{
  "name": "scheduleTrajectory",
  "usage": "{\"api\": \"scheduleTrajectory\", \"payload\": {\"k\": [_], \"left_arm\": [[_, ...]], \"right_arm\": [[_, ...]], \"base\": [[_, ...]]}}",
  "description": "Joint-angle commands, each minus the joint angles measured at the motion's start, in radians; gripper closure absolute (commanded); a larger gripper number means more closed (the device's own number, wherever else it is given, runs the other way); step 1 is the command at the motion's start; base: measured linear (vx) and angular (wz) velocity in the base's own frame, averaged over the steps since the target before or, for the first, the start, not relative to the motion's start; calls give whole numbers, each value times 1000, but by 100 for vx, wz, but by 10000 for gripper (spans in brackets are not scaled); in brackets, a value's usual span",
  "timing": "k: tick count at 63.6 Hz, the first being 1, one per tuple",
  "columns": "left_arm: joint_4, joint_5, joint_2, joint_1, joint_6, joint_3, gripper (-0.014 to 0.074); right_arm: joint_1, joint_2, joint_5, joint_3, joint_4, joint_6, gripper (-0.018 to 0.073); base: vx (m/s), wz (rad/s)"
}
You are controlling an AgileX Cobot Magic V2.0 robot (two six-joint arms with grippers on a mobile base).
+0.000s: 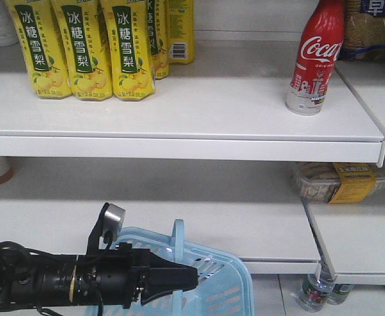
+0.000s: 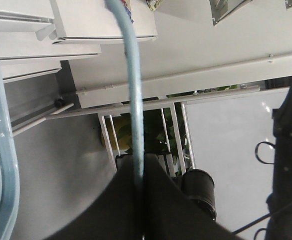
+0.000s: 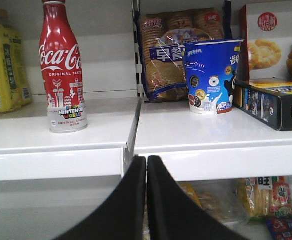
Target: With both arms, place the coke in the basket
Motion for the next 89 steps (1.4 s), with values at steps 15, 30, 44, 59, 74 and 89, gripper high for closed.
{"api": "scheduleTrajectory", "payload": {"k": [15,30,44,59,74,89], "left_arm": [[-42,-239,-46,-5,7,-13,603],[-42,-239,-46,-5,7,-13,603],[-42,-239,-46,-5,7,-13,603],[-42,-239,-46,-5,7,-13,603],[-42,-239,-46,-5,7,-13,603],[-42,-239,-46,-5,7,-13,603]], "right_arm": [[-6,295,-43,-213,10,1,568],[-6,344,-40,-213,32,-5,564],[-6,344,-31,-213,23,-13,489],[-6,344,-10,-213,15,-59,286],[-6,344,-9,-213,15,-59,34],[6,344,-60,-214,88,-57,-8]], "base": [[0,0],[0,0],[0,0],[0,0],[0,0],[0,0]]}}
